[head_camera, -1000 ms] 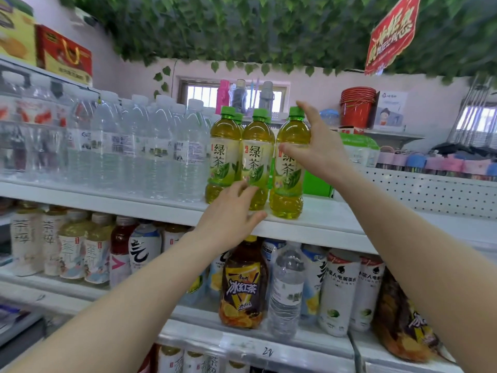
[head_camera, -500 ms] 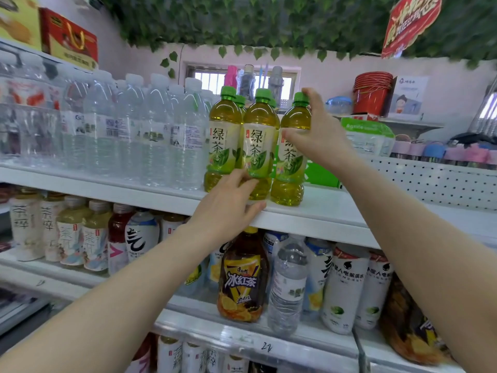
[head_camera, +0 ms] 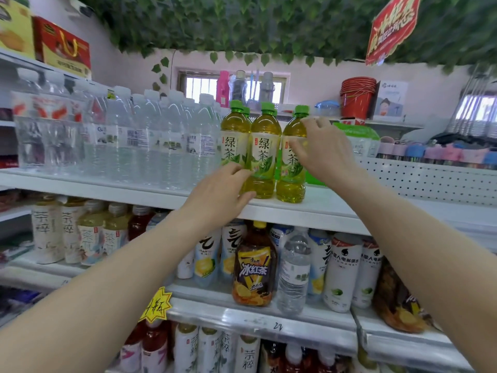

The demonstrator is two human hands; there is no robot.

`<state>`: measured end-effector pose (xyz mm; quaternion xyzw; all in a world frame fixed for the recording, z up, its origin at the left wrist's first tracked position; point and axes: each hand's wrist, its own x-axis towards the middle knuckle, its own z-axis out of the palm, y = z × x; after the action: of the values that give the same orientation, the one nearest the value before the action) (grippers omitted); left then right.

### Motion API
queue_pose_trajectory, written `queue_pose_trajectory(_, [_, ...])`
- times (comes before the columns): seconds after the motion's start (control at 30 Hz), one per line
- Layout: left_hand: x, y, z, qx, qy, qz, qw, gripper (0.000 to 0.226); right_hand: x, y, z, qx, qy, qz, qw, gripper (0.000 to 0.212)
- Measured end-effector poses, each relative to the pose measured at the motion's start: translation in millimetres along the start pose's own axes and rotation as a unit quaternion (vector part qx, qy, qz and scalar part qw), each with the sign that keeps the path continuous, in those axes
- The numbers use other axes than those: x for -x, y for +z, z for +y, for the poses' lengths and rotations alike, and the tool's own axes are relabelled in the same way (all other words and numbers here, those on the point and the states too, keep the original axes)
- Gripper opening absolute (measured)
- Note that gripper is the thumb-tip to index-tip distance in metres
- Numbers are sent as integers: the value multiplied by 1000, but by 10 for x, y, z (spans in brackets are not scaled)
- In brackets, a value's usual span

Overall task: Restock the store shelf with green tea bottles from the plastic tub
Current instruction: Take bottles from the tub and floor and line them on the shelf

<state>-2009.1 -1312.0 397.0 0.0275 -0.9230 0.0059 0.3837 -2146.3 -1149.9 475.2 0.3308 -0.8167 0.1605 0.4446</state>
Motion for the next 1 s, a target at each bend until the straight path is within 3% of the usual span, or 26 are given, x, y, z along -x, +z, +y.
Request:
queue_pose_trajectory(0.23, [643, -454, -247, -1, 15, 25, 1000, 44, 668, -137, -506, 26, -33, -15, 999, 45])
queue_pose_trajectory(0.53, [2217, -423, -848, 12, -15, 15, 1000, 43, 2149, 305, -1470, -52, -72, -65, 994, 37])
queue_pose_trajectory(0.77, [3988, -61, -1370, 46, -131, -75, 987, 34, 3887, 916, -2463, -141, -99, -229, 958, 41])
queue_pose_trajectory(1.0, [5977, 474, -1449, 63, -304, -194, 931, 30, 5482, 1477, -3282, -236, -142, -432, 859, 46])
